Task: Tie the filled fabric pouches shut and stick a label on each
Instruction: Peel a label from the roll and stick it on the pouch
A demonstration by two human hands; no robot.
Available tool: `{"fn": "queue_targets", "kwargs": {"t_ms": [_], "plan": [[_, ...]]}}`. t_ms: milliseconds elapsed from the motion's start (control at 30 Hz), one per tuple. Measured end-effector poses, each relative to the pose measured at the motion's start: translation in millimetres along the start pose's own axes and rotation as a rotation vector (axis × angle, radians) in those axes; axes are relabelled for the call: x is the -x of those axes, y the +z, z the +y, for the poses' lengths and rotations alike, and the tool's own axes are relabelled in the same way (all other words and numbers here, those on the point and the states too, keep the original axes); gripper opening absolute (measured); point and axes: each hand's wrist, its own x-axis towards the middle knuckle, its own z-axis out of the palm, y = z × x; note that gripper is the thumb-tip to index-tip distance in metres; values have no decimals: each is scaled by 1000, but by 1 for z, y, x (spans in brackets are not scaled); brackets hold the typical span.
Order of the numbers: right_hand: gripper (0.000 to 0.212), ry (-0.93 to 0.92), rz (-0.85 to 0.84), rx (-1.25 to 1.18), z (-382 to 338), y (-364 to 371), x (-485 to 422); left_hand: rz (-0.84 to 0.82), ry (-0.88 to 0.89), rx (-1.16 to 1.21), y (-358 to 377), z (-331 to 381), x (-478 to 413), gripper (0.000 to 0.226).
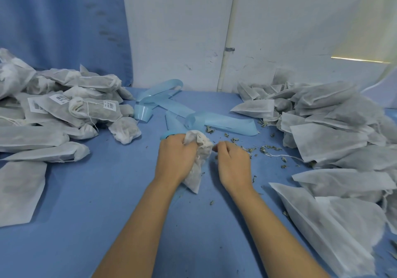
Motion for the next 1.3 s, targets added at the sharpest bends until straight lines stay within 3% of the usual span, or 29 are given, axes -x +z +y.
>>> {"fn": "queue_targets", "kwargs": {"t_ms": [133, 233, 333, 567, 667, 767, 833, 933, 1033, 1300], "plan": [[20, 45, 5, -229, 1, 2, 0, -86, -103, 274, -1, -1, 0, 50], [13, 209, -110, -496, 0, 4, -3, -119, -153, 447, -6, 0, -2, 43], [21, 313, -178, -635, -1, 5, -5, -163, -138, 502, -10, 4, 0, 20], [37, 333, -79, -1001, 1, -1, -8, -126, -128, 499, -13, 0, 0, 31], [37, 301, -32, -852, 2, -2, -7, -116, -154, 494, -14, 0, -1, 23], [32, 146, 119, -486, 5, 0, -6, -121, -157, 509, -14, 0, -1, 23], [25, 32, 183, -442, 1, -1, -4, -128, -148, 515, -14, -1, 0, 24], [26, -76, 76, -388, -7, 0, 1, -150, -129, 513, -13, 0, 2, 23], [32, -50, -47, -443, -10, 6, 5, -174, -127, 506, -11, 0, 2, 22], [20, 44, -15, -735, -6, 2, -2, -165, -137, 493, -9, 0, 3, 22]]}}
